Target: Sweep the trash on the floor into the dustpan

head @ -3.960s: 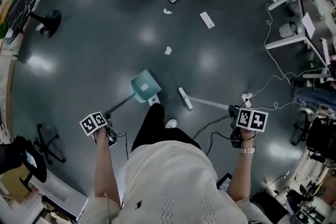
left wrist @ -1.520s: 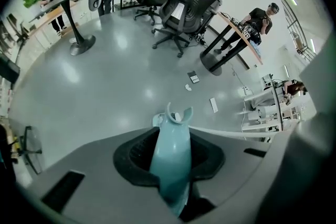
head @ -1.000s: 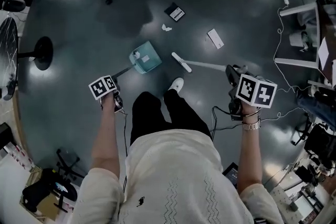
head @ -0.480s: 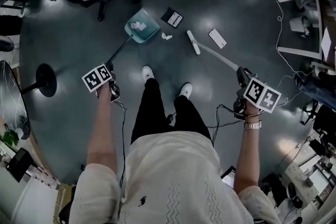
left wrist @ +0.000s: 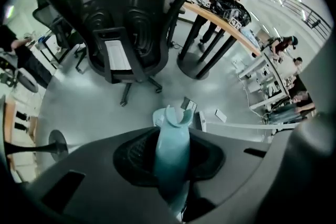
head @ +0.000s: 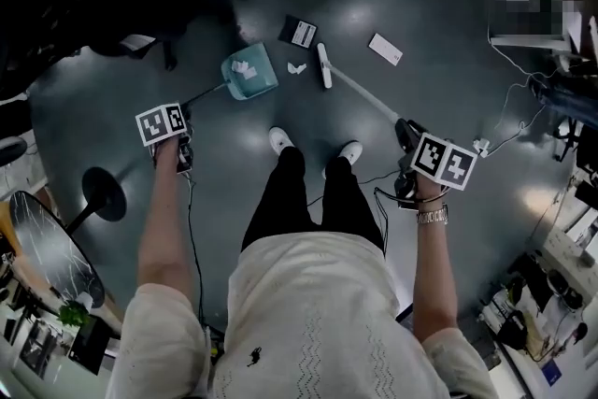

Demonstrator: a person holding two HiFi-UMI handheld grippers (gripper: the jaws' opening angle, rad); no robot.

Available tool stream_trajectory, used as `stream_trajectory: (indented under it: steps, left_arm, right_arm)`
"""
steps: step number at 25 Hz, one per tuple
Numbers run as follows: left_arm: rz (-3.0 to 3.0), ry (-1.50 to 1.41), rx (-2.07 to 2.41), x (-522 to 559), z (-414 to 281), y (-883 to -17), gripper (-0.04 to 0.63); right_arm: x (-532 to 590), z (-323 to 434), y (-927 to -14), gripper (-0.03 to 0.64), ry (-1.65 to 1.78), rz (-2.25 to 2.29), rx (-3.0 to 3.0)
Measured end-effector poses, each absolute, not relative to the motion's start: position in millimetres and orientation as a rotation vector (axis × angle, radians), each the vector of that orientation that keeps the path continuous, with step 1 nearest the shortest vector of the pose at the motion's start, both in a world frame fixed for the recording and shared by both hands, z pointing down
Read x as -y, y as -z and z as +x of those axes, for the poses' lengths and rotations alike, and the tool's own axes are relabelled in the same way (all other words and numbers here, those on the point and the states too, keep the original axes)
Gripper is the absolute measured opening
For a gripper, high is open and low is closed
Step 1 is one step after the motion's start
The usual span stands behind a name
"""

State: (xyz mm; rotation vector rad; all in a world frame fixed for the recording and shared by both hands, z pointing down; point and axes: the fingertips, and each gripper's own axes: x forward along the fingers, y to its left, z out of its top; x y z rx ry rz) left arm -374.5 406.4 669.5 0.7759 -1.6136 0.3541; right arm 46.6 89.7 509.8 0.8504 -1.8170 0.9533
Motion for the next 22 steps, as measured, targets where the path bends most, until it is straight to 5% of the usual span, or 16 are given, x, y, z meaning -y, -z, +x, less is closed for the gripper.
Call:
stream_trajectory:
  steps: [12,22]
  left_arm:
    - [0.798,-0.317,1.474,-373.9,-325.9,-717.7,0.098]
    - [0.788,-0.298,1.517,-366.7,-314.5,-703.2,0.098]
  right_arm:
    - [-242.4,9.5,-530.9,0.110,-0.686,0.484,1.695]
    - [-196.1,-2.9,-492.4,0.109,-1.051,0.458,1.748]
